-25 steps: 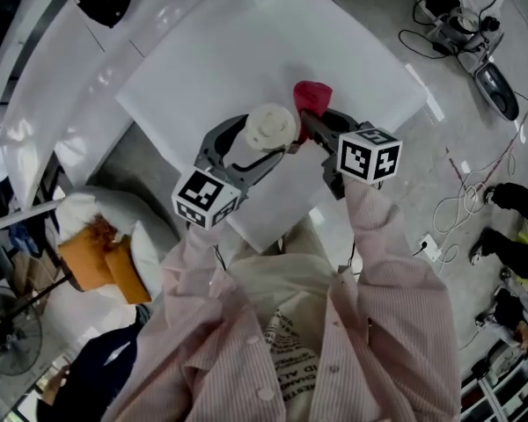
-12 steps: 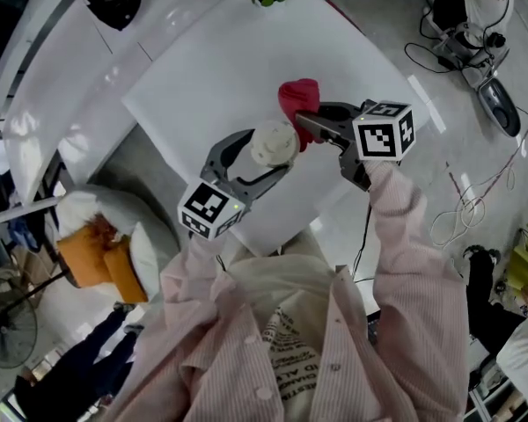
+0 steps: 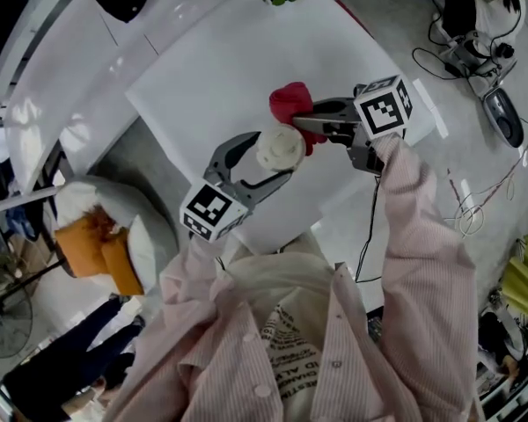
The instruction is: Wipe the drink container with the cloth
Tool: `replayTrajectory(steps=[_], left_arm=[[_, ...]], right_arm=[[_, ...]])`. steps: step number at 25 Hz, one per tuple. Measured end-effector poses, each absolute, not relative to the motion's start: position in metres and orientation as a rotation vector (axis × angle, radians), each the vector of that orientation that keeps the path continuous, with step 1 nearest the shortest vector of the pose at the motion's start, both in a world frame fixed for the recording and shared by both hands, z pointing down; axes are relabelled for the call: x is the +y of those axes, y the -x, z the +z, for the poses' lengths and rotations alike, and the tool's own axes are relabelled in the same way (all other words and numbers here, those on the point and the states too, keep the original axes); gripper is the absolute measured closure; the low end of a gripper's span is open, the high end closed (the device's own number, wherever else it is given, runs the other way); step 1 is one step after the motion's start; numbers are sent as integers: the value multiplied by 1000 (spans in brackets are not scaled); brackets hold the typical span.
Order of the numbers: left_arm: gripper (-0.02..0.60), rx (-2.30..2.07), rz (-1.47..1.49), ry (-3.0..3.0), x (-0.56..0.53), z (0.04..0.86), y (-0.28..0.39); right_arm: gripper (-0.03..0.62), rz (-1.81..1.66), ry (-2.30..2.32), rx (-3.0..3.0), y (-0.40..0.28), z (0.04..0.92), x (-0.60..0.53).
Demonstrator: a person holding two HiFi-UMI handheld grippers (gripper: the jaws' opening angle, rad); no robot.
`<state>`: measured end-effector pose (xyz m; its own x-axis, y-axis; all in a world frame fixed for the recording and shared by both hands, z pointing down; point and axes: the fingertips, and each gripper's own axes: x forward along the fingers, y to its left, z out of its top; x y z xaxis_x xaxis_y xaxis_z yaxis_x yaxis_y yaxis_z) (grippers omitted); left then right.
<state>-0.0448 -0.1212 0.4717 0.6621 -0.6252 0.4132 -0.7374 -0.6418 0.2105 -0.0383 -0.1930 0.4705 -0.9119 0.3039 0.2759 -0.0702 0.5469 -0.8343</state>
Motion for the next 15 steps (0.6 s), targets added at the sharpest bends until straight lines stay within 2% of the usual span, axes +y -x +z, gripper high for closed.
replayTrajectory(steps=[15], left_arm=[[216,-1073,431,-2514,-121,471,46]], right_arm=[[554,1313,506,-2183,51,472,-186]])
